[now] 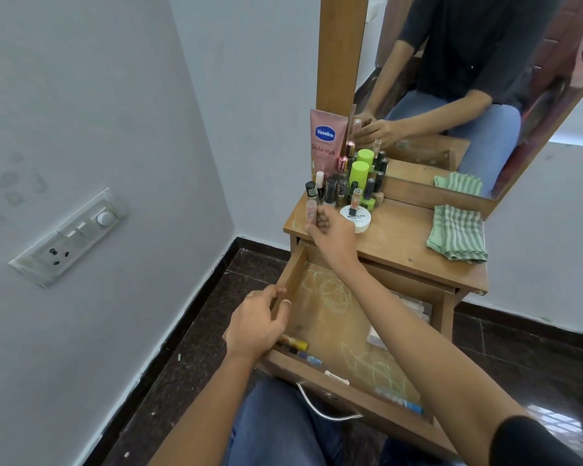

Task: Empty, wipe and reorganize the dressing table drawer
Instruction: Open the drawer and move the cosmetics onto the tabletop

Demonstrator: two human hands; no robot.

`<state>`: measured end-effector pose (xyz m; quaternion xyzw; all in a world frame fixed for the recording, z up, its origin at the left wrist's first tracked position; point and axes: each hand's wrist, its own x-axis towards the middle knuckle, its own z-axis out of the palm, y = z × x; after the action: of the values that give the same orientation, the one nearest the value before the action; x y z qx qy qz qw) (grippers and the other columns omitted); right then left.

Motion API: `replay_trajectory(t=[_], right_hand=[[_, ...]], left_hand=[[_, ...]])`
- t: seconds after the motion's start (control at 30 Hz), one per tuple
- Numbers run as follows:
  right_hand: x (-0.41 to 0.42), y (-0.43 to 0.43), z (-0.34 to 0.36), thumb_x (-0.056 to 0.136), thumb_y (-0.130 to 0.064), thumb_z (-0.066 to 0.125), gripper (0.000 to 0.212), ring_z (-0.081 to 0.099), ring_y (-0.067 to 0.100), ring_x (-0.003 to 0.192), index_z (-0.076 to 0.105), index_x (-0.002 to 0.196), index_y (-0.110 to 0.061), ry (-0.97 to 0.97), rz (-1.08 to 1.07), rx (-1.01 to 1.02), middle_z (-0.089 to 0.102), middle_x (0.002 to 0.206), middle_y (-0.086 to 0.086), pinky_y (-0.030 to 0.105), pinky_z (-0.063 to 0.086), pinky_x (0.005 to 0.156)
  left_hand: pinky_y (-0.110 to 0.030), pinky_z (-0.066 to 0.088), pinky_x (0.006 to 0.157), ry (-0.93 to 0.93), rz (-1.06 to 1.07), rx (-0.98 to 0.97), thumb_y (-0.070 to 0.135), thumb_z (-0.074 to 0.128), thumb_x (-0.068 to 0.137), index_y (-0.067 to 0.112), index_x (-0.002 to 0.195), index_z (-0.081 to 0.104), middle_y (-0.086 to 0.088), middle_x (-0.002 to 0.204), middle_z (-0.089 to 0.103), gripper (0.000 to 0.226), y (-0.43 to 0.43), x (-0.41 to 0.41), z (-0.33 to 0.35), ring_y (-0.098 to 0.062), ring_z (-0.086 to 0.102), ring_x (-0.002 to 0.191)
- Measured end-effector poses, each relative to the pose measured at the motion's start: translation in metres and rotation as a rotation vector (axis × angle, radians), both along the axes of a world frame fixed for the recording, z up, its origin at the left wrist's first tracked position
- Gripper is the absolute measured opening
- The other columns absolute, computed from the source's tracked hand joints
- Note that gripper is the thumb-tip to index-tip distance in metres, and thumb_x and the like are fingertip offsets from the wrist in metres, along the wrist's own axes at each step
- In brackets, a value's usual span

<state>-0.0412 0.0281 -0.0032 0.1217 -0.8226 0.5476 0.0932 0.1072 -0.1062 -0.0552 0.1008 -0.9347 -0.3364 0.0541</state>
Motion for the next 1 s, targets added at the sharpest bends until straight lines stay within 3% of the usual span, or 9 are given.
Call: replay_trajectory(t=[0.27,0.5,0.6,0.67,0.73,0.83,0.9,1.0], right_hand=[[-0.031,-0.026,-0.023,0.083,-0.005,0.066,0.008,0.058,0.019,0.073,0.059,0.083,-0.01,0.043,-0.162,0.088,0.061,0.08,0.005,0.038,0.053,0.069],[-0.036,-0.031,-0.032,0.084,-0.004,0.065,0.01,0.059,0.021,0.082,0.06,0.092,-0.007,0.053,-0.221,0.087,0.059,0.089,0.007,0.042,0.054,0.074],[-0.033,-0.03,-0.032,0.084,-0.004,0.065,0.021,0.059,0.021,0.087,0.058,0.103,-0.007,0.049,-0.215,0.065,0.057,0.101,0.007,0.038,0.054,0.078],[-0.018,-0.026,-0.031,0.084,-0.003,0.065,0.029,0.056,0.014,0.085,0.055,0.111,-0.006,0.106,-0.206,0.014,0.052,0.109,0.007,0.021,0.051,0.076],[0.007,-0.018,-0.033,0.086,-0.002,0.063,0.023,0.048,0.005,0.075,0.056,0.108,-0.005,0.219,-0.128,0.016,0.051,0.104,0.005,0.011,0.043,0.069],[0.046,0.007,-0.053,0.087,-0.004,0.061,0.006,0.047,-0.001,0.073,0.062,0.091,-0.009,0.271,0.227,0.196,0.054,0.091,-0.002,0.01,0.04,0.067],[0.064,0.024,-0.071,0.087,-0.012,0.061,0.005,0.052,0.0,0.075,0.063,0.091,-0.013,0.122,0.467,0.426,0.057,0.089,-0.004,0.014,0.044,0.071],[0.079,0.034,-0.091,0.086,-0.027,0.064,0.023,0.06,0.016,0.078,0.061,0.1,-0.009,-0.137,0.659,0.709,0.062,0.091,0.004,0.035,0.054,0.072]], left_hand=[[-0.027,0.051,0.077,0.001,-0.003,-0.001,0.043,0.052,0.093,0.033,0.125,0.06,0.008,0.11,0.063,0.035,0.0,0.0,0.002,-0.007,0.062,0.09],[-0.028,0.052,0.077,-0.004,0.003,-0.004,0.044,0.051,0.093,0.035,0.124,0.06,0.008,0.111,0.063,0.034,0.0,0.0,0.001,-0.007,0.062,0.089],[-0.028,0.051,0.076,-0.013,0.006,-0.003,0.043,0.051,0.093,0.035,0.124,0.06,0.008,0.111,0.063,0.034,0.0,0.0,0.002,-0.007,0.062,0.087],[-0.029,0.05,0.076,-0.016,0.009,-0.004,0.042,0.052,0.093,0.034,0.124,0.061,0.007,0.111,0.063,0.034,0.001,0.0,0.003,-0.009,0.062,0.09],[-0.03,0.05,0.077,-0.019,0.015,-0.003,0.041,0.052,0.093,0.033,0.124,0.061,0.006,0.11,0.064,0.034,0.001,0.0,0.003,-0.011,0.063,0.091],[-0.031,0.05,0.077,-0.016,0.006,-0.006,0.04,0.052,0.092,0.032,0.124,0.06,0.003,0.108,0.064,0.034,0.001,0.001,0.004,-0.014,0.063,0.09],[-0.033,0.051,0.078,-0.011,0.001,-0.01,0.039,0.052,0.093,0.031,0.124,0.061,0.002,0.108,0.064,0.033,0.001,0.0,0.003,-0.016,0.063,0.091],[-0.035,0.052,0.081,-0.007,0.004,-0.011,0.039,0.052,0.092,0.031,0.123,0.062,0.002,0.109,0.065,0.033,0.001,0.0,0.003,-0.016,0.064,0.091]])
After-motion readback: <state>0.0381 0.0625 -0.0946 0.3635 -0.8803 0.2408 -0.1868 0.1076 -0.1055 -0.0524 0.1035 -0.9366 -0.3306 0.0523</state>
